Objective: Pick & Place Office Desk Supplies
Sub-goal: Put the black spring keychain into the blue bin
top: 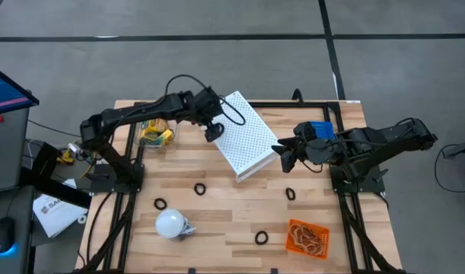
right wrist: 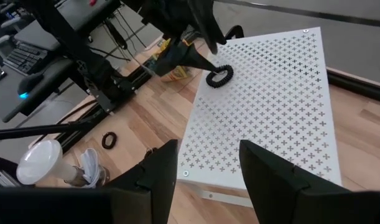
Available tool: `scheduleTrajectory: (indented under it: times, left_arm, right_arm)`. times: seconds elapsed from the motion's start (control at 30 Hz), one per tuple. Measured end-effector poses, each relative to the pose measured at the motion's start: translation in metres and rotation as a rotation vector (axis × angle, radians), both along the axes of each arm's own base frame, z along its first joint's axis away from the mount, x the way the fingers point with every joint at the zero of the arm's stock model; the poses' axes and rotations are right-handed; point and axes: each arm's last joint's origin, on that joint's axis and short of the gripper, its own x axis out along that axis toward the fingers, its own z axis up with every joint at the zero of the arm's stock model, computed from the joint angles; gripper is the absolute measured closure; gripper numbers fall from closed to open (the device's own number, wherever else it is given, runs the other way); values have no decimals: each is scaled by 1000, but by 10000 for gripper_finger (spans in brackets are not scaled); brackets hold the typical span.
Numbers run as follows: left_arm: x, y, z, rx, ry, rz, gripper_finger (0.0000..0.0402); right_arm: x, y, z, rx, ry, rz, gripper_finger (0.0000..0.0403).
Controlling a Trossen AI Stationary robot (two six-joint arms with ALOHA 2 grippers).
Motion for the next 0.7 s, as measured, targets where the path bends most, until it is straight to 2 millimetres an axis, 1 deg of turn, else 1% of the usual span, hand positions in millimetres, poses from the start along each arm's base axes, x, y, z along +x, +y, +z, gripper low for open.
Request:
scheduleTrajectory:
  times: [0.2,0.3,0.53,0.7]
  left_arm:
    - [-3,7,-4,-7,8,7,141]
    - [-4,6,-9,-29,14,-4,152]
    - [-2,7,-19,-16,-18,-4,176]
    - [-4,6,-30,-25,-6,2,196]
  right_arm:
    - [0,0,0,10,-5,-6,234]
    - [0,0,0,10,-5,-6,234]
    - [0,0,0,8,-2,-5,234]
    - [0,0,0,6,0,-4,234]
